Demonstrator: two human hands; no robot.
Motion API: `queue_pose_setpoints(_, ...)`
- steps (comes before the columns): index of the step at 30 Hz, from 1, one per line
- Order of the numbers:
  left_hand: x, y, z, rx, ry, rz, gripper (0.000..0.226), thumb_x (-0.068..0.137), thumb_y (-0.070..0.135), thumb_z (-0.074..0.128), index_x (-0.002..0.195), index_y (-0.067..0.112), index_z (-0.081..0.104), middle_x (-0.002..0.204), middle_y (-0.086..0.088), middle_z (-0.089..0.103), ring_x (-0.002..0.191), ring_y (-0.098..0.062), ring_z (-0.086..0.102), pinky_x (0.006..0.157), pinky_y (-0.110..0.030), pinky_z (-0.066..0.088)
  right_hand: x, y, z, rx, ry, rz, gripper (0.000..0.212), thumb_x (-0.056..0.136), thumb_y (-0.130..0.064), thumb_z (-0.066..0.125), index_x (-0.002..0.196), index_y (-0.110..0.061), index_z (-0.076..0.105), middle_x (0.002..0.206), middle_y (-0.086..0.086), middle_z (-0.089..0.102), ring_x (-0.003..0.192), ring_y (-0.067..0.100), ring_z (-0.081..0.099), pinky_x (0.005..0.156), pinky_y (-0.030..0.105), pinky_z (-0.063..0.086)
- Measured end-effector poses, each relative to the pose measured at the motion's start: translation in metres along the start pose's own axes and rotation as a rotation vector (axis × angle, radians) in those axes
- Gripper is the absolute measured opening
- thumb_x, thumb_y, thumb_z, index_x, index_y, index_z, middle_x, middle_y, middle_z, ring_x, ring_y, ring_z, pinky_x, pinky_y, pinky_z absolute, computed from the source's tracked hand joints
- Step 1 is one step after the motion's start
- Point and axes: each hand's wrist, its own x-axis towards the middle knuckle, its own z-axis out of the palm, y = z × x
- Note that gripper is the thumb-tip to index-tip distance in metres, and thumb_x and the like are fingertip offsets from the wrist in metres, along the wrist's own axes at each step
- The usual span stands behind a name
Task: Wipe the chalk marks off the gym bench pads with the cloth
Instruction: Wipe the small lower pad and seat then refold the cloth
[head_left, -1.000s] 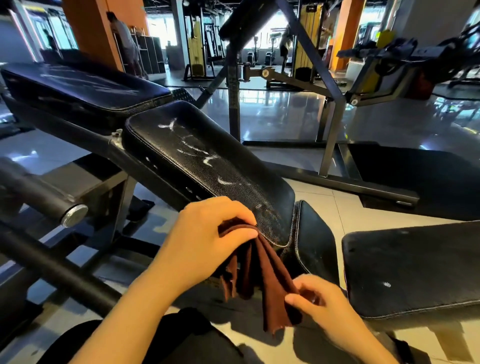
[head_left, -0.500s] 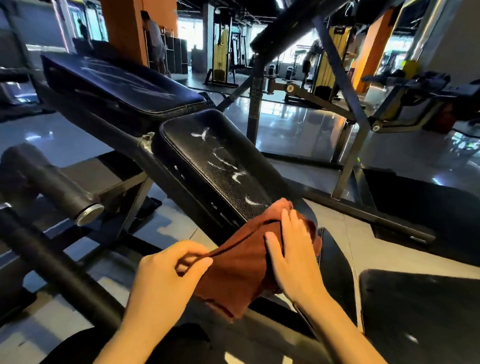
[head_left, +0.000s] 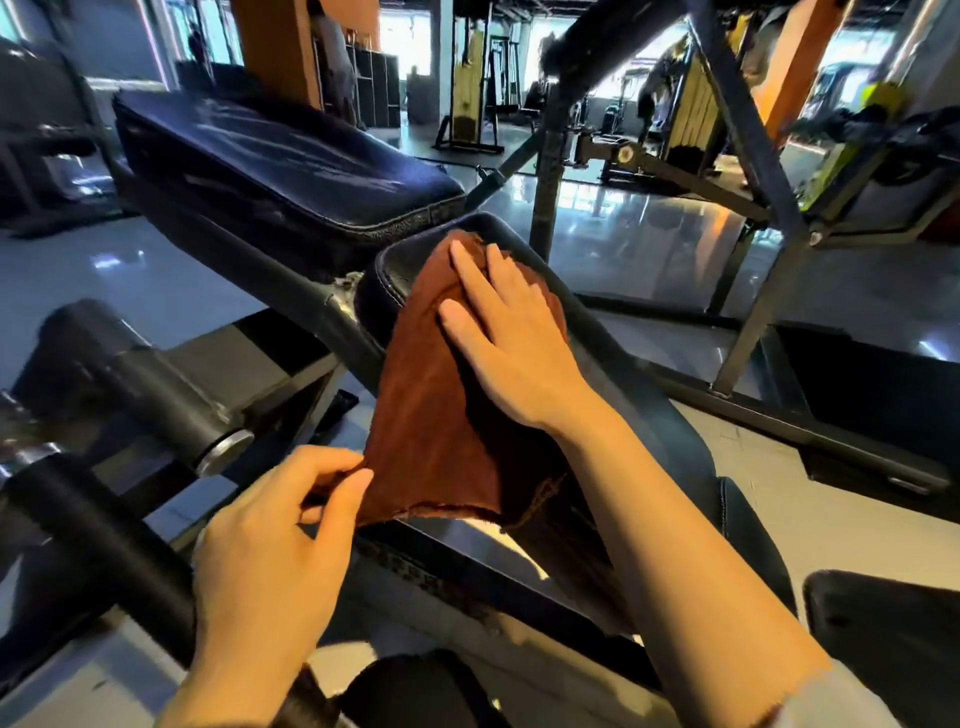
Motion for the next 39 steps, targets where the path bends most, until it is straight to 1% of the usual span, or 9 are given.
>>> queue_pose_setpoints(6, -0.012, -0.010, 0.009, 0.161, -0.201, 0.087, 0.026, 0.082, 0.039, 0.074, 0.080, 0.054, 0.052, 0.073, 0.027, 0.058, 0.067, 0.002, 0.059, 0.054, -0.023, 0.047, -0.078, 0.035, 0.004, 0.057, 0.061, 0.102, 0.078, 0.090, -0.066, 0.022, 0.156, -0.030, 0.000, 0.162, -0.016, 0.000, 0.146, -0.004, -0.004, 0.116, 0.018, -0.008)
queue_pose_setpoints(8, -0.016, -0.008, 0.014, 0.170, -0.319, 0.119, 0.012, 0.081, 0.059, 0.054, 0.091, 0.062, 0.049, 0.083, 0.032, 0.058, 0.078, 0.001, 0.059, 0.062, -0.025, 0.051, -0.116, 0.055, 0.005, 0.085, 0.088, 0.272, 0.085, 0.084, -0.075, 0.018, 0.156, -0.032, 0.002, 0.162, -0.018, 0.001, 0.145, -0.005, -0.002, 0.120, 0.023, -0.001)
queue_pose_setpoints(12, -0.011, -0.009, 0.017, 0.149, -0.275, 0.211, 0.032, 0.082, 0.062, 0.042, 0.107, 0.047, 0.056, 0.102, 0.031, 0.058, 0.100, 0.004, 0.051, 0.076, -0.025, 0.048, -0.142, 0.073, 0.001, 0.089, 0.071, 0.438, 0.087, 0.082, -0.077, 0.017, 0.156, -0.033, 0.004, 0.163, -0.015, 0.004, 0.148, 0.003, 0.001, 0.123, 0.039, 0.007)
queue_pose_setpoints(17, 0.043, -0.003, 0.004, 0.058, -0.095, 0.356, 0.051, 0.090, 0.046, 0.045, 0.134, 0.022, 0.051, 0.126, 0.017, 0.046, 0.117, 0.013, 0.035, 0.099, -0.016, 0.033, -0.092, 0.046, 0.003, -0.056, 0.078, 0.331, 0.084, 0.083, -0.068, 0.007, 0.155, -0.026, 0.002, 0.164, -0.004, 0.004, 0.149, 0.009, 0.000, 0.122, 0.041, 0.005)
queue_pose_setpoints(20, 0.084, -0.003, 0.010, -0.031, -0.135, 0.317, 0.058, 0.094, 0.042, 0.042, 0.148, 0.027, 0.028, 0.145, 0.019, 0.028, 0.126, 0.029, 0.013, 0.102, 0.003, 0.011, -0.034, 0.024, 0.001, -0.054, 0.034, 0.217, 0.066, 0.098, -0.056, 0.019, 0.156, -0.027, 0.003, 0.164, -0.003, 0.005, 0.149, 0.010, 0.001, 0.122, 0.041, 0.003)
queue_pose_setpoints(25, 0.100, -0.017, 0.025, -0.117, -0.176, 0.225, 0.053, 0.093, 0.040, 0.035, 0.142, 0.048, 0.016, 0.147, 0.032, 0.017, 0.132, 0.025, 0.009, 0.105, 0.003, 0.008, 0.035, -0.005, -0.004, -0.002, -0.027, -0.034, 0.063, 0.098, -0.055, 0.025, 0.155, -0.031, 0.011, 0.163, -0.004, 0.010, 0.149, 0.010, 0.004, 0.122, 0.042, 0.006)
queue_pose_setpoints(32, 0.100, -0.014, 0.024, -0.291, -0.187, 0.193, 0.052, 0.091, 0.026, 0.035, 0.138, 0.046, 0.026, 0.135, 0.054, 0.023, 0.134, 0.022, 0.015, 0.103, 0.004, 0.011, -0.068, 0.030, -0.018, 0.022, -0.099, -0.013, 0.057, 0.087, -0.069, 0.020, 0.140, -0.067, -0.001, 0.142, -0.053, -0.012, 0.139, -0.018, -0.009, 0.110, 0.005, -0.009)
queue_pose_setpoints(35, 0.099, -0.013, 0.023, -0.321, -0.218, 0.202, 0.054, 0.090, 0.024, 0.034, 0.138, 0.045, 0.025, 0.132, 0.058, 0.019, 0.132, 0.025, 0.012, 0.102, 0.005, 0.008, -0.089, 0.044, -0.019, 0.033, -0.069, 0.126, 0.063, 0.077, -0.086, 0.013, 0.135, -0.070, -0.007, 0.144, -0.051, -0.010, 0.140, -0.017, -0.006, 0.113, 0.010, 0.000)
queue_pose_setpoints(39, 0.098, -0.013, 0.023, -0.319, -0.234, 0.215, 0.054, 0.090, 0.025, 0.032, 0.138, 0.046, 0.021, 0.138, 0.052, 0.015, 0.133, 0.025, 0.008, 0.102, 0.005, 0.006, -0.079, 0.025, -0.008, -0.055, 0.136, 0.215, 0.057, 0.089, -0.069, 0.022, 0.143, -0.053, 0.032, 0.145, -0.027, 0.018, 0.137, 0.000, 0.027, 0.109, 0.025, 0.031)
